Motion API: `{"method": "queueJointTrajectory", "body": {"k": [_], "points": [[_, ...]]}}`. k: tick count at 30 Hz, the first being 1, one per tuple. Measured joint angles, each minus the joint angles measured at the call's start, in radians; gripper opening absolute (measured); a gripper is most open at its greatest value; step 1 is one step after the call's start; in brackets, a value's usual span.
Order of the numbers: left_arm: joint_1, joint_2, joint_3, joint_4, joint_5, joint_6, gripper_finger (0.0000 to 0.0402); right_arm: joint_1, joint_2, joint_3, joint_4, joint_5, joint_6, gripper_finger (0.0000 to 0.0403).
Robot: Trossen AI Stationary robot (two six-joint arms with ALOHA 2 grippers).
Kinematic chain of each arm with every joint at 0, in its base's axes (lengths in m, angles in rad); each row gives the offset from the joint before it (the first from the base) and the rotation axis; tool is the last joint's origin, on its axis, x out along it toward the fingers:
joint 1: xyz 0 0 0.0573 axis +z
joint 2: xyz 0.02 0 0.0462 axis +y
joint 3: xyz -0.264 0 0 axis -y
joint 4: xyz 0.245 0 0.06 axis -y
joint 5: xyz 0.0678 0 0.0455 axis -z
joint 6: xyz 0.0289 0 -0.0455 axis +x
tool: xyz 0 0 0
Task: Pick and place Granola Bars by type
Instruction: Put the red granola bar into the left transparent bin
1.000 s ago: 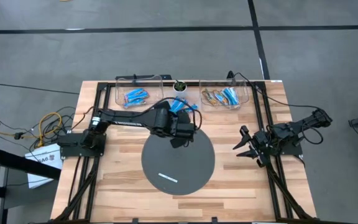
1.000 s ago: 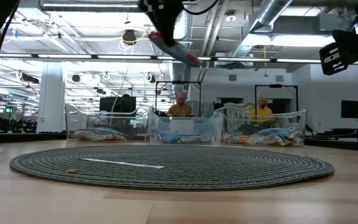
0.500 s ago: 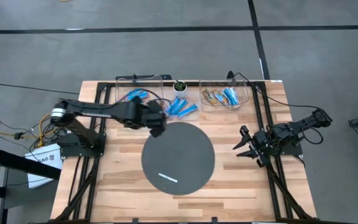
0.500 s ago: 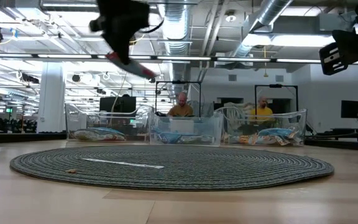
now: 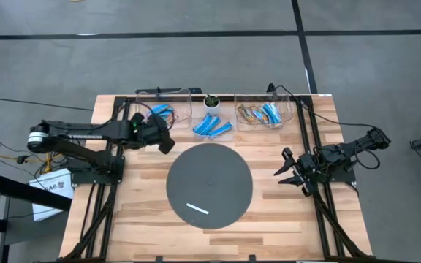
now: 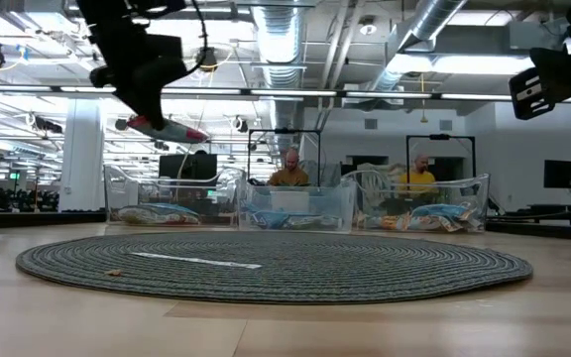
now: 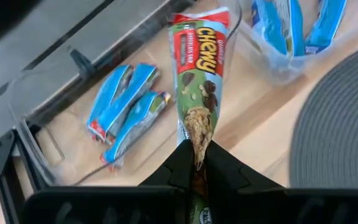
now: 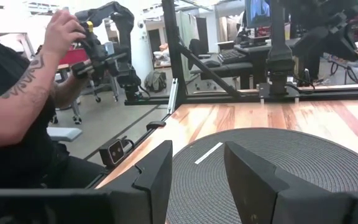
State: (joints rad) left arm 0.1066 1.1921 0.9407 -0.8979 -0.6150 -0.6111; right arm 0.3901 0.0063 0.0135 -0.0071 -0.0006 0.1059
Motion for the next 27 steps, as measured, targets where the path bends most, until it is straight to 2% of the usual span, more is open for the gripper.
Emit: {"method": "queueJointTrajectory", "body": {"k": [6, 11, 18, 27], "points": [[-0.008, -0.055, -0.083, 0.066, -0.046, -0.011, 0.0016, 0.000, 0.000, 0.000, 0.000, 0.000, 0.000, 0.0140], [-0.004, -0.067, -0.134, 0.170, -0.098, 0.054, 0.0016, 0.000, 0.000, 0.000, 0.000, 0.000, 0.000, 0.0141], [0.001, -0.070, -0.146, 0.264, -0.239, 0.159, 0.0016, 0.000, 0.000, 0.000, 0.000, 0.000, 0.000, 0.0138], [0.052, -0.070, -0.146, 0.286, -0.262, 0.228, 0.0016, 0.000, 0.000, 0.000, 0.000, 0.000, 0.000, 0.0140]]}}
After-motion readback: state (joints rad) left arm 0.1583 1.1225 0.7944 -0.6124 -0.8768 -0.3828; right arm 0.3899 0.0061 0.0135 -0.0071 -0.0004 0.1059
